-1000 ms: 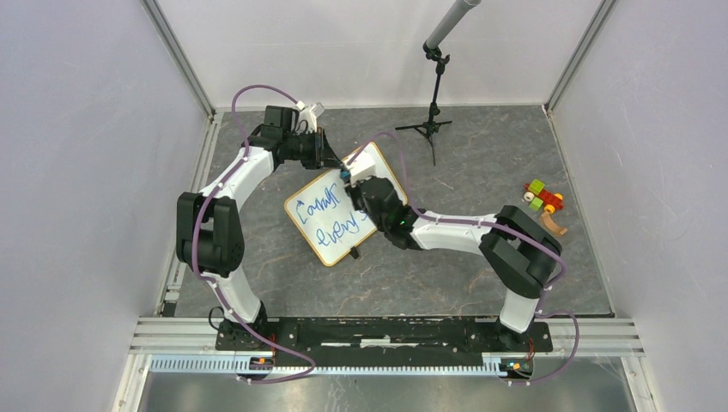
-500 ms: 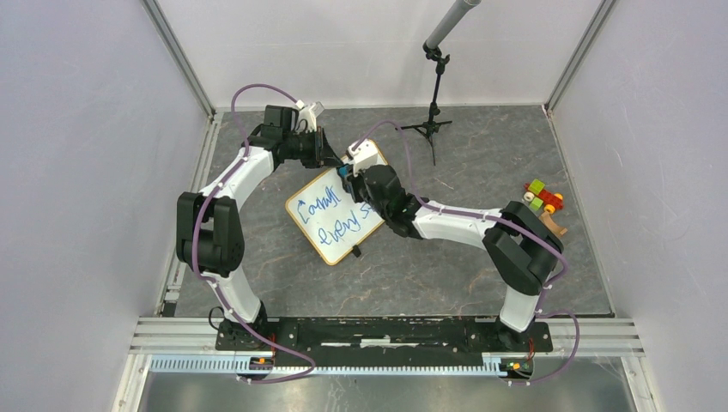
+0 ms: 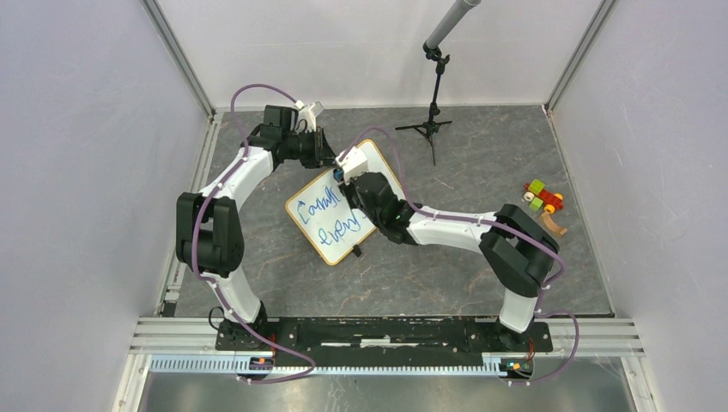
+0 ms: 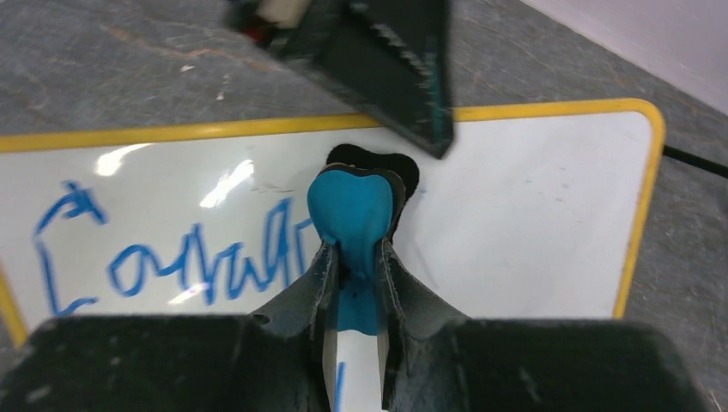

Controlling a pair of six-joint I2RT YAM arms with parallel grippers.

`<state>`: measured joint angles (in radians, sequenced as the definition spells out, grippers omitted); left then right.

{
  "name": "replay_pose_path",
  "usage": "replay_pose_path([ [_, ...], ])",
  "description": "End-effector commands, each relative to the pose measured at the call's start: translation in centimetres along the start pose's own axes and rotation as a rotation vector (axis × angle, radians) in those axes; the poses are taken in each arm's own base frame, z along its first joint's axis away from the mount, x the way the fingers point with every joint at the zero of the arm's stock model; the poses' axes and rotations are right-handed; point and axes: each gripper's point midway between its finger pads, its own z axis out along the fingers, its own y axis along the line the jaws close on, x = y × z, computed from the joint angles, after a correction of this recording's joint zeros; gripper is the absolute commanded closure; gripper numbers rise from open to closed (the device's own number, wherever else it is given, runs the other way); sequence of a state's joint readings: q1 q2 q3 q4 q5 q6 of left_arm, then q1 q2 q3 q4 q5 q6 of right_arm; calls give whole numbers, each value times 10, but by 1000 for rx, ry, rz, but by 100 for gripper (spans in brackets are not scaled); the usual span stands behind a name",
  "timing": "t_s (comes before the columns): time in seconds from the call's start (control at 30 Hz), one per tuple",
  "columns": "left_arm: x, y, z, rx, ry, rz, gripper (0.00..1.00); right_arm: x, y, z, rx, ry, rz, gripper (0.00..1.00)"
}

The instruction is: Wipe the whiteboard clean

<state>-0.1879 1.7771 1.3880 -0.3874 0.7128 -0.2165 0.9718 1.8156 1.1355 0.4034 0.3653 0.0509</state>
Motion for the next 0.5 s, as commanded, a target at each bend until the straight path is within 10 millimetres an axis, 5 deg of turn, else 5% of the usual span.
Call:
replay_pose_path([
  [0.0, 3, -16, -8, 21, 14, -51, 89, 4, 70, -6, -196, -16, -130, 78],
  [0.13, 4, -16, -7, 20, 16, -53, 93, -1, 84, -10, -213, -38, -158, 78],
  [0.47, 4, -14, -8, 13, 14, -43, 95, 20, -2, -4, 50, 32, 18, 78],
])
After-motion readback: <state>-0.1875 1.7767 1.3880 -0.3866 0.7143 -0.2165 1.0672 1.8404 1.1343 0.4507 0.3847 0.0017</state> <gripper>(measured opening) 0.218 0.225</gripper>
